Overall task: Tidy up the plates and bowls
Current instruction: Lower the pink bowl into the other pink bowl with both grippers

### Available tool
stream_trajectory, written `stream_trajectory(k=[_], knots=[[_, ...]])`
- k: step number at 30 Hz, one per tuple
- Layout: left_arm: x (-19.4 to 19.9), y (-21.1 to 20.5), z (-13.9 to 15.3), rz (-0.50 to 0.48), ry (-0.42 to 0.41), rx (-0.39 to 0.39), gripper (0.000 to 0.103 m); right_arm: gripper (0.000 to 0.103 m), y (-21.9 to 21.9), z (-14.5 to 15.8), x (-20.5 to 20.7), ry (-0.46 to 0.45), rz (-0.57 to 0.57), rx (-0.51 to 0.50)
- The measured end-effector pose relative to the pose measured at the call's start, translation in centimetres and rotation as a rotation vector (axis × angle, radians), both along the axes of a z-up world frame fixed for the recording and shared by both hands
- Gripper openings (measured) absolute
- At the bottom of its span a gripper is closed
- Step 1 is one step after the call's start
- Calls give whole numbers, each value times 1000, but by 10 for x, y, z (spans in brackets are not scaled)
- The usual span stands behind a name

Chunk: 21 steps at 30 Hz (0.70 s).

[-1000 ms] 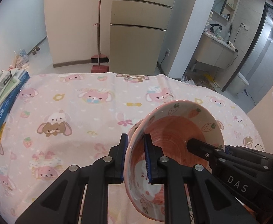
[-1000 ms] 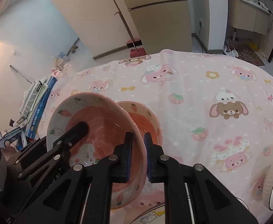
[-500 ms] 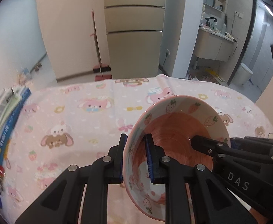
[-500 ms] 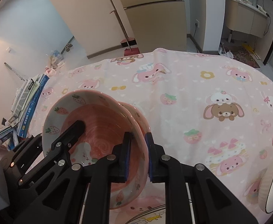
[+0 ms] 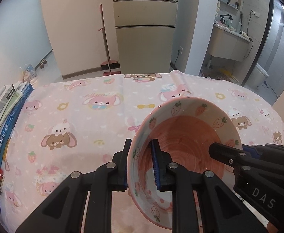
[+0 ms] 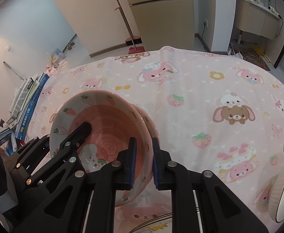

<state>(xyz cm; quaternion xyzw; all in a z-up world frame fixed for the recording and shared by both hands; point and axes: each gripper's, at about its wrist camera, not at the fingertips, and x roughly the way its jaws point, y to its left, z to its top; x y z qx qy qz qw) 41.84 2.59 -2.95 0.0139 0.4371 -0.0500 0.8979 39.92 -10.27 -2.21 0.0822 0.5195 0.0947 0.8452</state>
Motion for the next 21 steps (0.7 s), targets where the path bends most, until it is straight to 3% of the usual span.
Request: stream_trajectory(k=[17,21], knots=[[5,3,-5,11,27,-37,22,14,2,-1,-1,-3,3,-8],[6,-1,-11,6,38,-15,25,14,1,0,-1,-1,5,-5]])
